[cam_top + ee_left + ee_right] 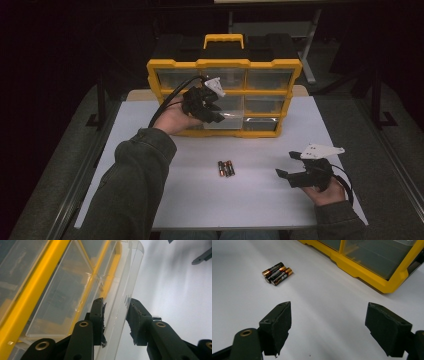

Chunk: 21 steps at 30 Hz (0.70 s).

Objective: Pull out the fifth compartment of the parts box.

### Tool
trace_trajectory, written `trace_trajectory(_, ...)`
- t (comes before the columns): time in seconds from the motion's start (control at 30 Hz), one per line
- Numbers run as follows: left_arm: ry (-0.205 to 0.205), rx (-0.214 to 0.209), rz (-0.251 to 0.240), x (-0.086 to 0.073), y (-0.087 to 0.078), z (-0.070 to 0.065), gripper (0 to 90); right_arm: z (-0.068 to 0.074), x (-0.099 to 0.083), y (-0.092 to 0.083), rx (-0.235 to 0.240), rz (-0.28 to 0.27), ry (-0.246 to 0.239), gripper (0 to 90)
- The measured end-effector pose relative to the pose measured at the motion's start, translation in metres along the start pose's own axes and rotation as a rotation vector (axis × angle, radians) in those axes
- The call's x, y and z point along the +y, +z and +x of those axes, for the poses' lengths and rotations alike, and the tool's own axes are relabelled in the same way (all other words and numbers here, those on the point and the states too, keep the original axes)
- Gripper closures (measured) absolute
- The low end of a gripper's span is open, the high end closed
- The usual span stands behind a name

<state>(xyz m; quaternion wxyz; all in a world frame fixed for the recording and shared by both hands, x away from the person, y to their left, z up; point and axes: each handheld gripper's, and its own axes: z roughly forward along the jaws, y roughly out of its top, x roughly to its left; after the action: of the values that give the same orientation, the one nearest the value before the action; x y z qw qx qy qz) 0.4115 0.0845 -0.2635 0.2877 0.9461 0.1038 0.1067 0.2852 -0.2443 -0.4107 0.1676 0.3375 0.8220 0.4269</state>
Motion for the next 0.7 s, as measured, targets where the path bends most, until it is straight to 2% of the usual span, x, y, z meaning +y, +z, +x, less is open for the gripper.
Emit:
trace_trajectory(0.23,0.010,-0.020,-0.016,-0.004,-0.003,-0.004,67.5,0.000,0.000,0.000,-0.001,0.000,0.000,20.0)
trace_trajectory(0.3,-0.004,-0.025,-0.027,-0.004,-0.003,-0.006,67.6,0.000,0.000,0.000,0.000,0.000,-0.001,20.0)
trace_trajectory(0.43,0.014,-0.033,-0.019,-0.004,-0.004,-0.008,68.2,0.000,0.000,0.001,0.000,0.003,-0.007,20.0)
trace_trajectory(0.7,0.005,-0.052,-0.039,-0.006,-0.004,-0.011,69.2,0.001,0.001,0.001,0.002,0.002,-0.007,19.9)
